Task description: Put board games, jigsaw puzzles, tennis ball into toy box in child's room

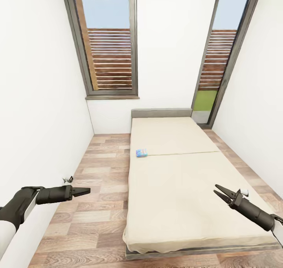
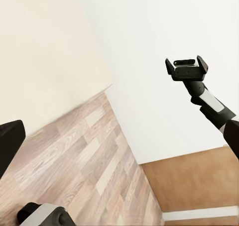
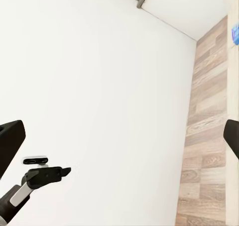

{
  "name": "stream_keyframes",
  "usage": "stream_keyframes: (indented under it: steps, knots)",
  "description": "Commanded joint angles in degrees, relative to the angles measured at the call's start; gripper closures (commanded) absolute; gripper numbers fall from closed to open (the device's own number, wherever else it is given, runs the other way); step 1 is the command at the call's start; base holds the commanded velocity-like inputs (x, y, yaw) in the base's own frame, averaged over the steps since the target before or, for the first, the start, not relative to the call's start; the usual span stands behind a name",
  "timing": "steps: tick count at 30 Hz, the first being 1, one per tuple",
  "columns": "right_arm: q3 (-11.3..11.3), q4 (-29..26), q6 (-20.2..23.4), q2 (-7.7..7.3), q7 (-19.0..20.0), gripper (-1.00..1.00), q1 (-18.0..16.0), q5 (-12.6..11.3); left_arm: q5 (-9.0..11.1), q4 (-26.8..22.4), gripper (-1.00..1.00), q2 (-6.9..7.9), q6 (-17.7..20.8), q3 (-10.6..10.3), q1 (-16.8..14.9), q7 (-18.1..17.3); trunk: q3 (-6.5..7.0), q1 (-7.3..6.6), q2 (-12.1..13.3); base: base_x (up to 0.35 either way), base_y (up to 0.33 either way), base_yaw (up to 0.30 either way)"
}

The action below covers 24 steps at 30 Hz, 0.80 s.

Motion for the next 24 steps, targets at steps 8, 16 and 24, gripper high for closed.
stream_keyframes:
  steps: [8,16,24]
  knots:
    - [0.0,0.0,0.8,-0.01,0.0,-1.00,-0.1,-0.3,0.0,0.0,-1.00,0.03,0.6,0.0,0.0,-0.2,-0.12,0.03,-0.1,0.014,0.078,-0.281]
    - [0.0,0.0,0.8,-0.05,0.0,-1.00,-0.1,-0.3,0.0,0.0,-1.00,0.03,0.6,0.0,0.0,-0.2,-0.12,0.03,-0.1,0.110,0.130,-0.281]
    - [0.0,0.0,0.8,-0.05,0.0,-1.00,-0.1,-0.3,0.0,0.0,-1.00,0.03,0.6,0.0,0.0,-0.2,-0.12,0.03,-0.1,0.157,0.147,-0.281]
